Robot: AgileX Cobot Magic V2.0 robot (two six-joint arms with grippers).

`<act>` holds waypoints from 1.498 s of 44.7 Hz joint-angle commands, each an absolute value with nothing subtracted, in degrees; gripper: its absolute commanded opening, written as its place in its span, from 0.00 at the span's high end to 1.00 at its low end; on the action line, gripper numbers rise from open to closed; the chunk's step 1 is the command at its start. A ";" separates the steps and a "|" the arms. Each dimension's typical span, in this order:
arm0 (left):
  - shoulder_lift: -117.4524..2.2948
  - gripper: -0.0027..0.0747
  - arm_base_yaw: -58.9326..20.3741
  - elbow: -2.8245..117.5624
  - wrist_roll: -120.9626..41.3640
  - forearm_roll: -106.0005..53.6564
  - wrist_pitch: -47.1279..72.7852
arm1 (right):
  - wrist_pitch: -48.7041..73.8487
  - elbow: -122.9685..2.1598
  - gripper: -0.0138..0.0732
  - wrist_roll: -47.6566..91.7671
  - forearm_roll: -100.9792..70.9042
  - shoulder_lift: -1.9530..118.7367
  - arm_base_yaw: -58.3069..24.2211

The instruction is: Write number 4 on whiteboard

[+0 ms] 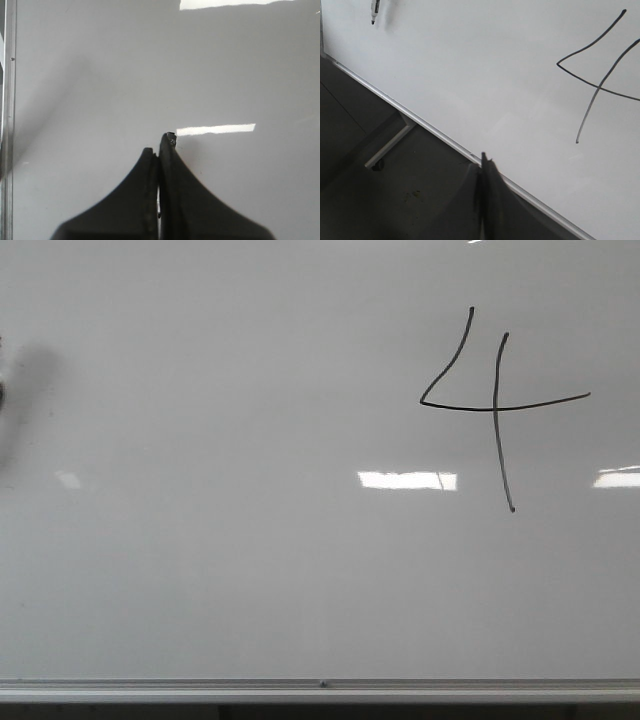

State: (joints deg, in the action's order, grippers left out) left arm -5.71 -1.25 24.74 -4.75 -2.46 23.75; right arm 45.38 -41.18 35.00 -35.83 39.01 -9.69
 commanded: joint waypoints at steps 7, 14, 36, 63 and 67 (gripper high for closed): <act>-5.80 0.99 -1.39 24.70 -4.73 -3.02 18.96 | 42.71 -42.51 0.91 35.08 -37.64 38.72 -9.28; -0.61 0.99 -1.43 18.24 -4.73 -4.23 18.68 | 42.76 -42.51 0.91 35.08 -37.64 38.72 -9.28; 1.28 0.99 -1.30 -0.47 -4.73 -4.08 3.38 | 43.01 -42.51 0.91 35.08 -37.64 38.72 -9.28; 1.15 0.99 -1.30 -0.69 -4.73 -4.08 2.80 | 43.00 -42.51 0.91 35.08 -37.64 38.72 -9.28; 1.15 0.99 -1.30 -0.69 -4.73 -4.08 2.80 | 43.00 -42.51 0.91 35.08 -37.64 38.72 -9.28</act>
State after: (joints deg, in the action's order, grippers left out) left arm 0.39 -1.25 -0.45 -4.75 -3.86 7.88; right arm 45.61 -41.18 35.00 -35.83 38.91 -9.69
